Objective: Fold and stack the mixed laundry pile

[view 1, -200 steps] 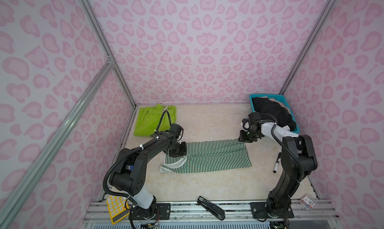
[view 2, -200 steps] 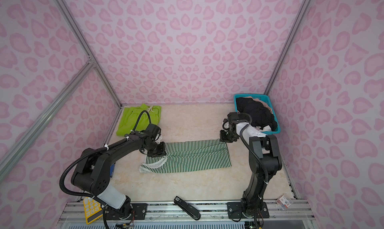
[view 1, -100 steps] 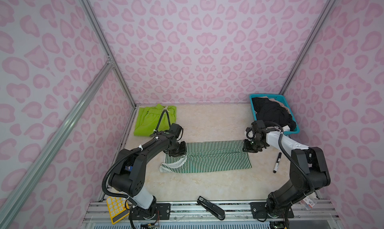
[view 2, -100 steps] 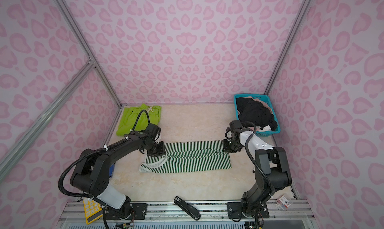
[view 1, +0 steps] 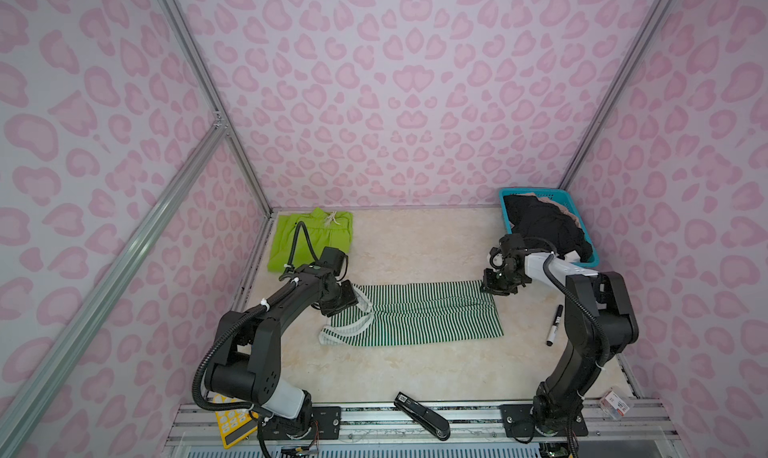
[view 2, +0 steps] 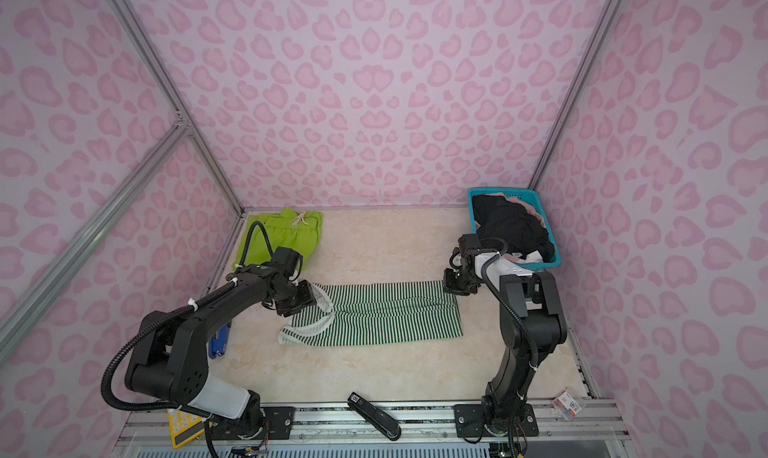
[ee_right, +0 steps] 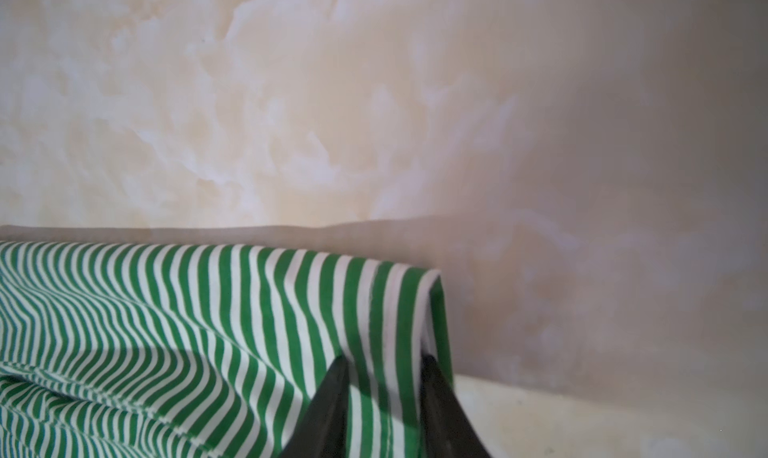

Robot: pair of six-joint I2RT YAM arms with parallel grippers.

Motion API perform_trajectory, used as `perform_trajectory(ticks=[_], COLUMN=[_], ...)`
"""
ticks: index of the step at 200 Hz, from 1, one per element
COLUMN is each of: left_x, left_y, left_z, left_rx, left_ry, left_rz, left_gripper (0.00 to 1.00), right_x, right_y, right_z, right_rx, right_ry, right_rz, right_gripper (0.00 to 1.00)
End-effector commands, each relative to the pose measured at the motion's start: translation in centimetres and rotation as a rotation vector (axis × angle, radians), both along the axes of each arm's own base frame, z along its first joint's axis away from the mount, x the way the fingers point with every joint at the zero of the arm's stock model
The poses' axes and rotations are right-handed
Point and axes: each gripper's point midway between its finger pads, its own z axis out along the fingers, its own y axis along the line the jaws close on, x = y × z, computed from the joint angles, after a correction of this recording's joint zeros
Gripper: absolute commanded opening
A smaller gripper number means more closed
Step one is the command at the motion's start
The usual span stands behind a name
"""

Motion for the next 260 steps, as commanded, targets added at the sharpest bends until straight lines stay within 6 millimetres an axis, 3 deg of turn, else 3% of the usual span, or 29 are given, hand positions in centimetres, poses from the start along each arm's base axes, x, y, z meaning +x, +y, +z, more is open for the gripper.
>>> perform_trajectory(ticks=[1,40,61,93,119,139,160,185,236,260], left_x=[1.5,4.3,5.6,7.1,7.6,7.8,7.8,7.9,7.9,7.7], left_y=[0.6,0.8,0.6,0.5,0.6,0.8,0.8,0.9,1.9,2.1], left_z=[0.4,0.8,1.3,-0.5,-2.2,-2.5,-2.3,-1.9,-1.0,-0.3], left_rx=[-0.021,-0.122,-0.154,-0.158,-0.182,-0.184,-0.182,-0.182,-0.145,-0.127], left_ry=[-0.062,-0.154,-0.178,-0.151,-0.121,-0.124,-0.132,-0.151,-0.198,-0.198], left_rz=[0.059,0.123,0.126,0.125,0.145,0.153,0.147,0.145,0.159,0.154], left_gripper=[0.61,0.62,0.67,0.65,0.46,0.14,0.03,0.03,0.03,0.15], right_x=[0.7,1.2,1.5,2.0,2.5,3.4,4.5,5.3,3.4,2.8], right_y=[0.7,0.6,0.6,0.6,0.7,0.7,0.8,0.5,-0.7,-1.3], right_z=[-0.2,-0.1,0.1,0.3,1.1,2.1,3.1,3.0,-0.2,0.0], right_rx=[0.032,0.027,0.027,0.033,0.037,0.042,0.05,0.029,-0.039,-0.069], right_ry=[-0.013,-0.021,-0.029,-0.042,-0.066,-0.105,-0.152,-0.179,-0.095,-0.08], right_rz=[0.014,0.025,0.023,0.025,0.035,0.041,0.043,0.036,0.017,0.011], right_gripper=[0.22,0.1,0.04,0.0,0.0,0.0,0.0,0.0,0.02,0.1])
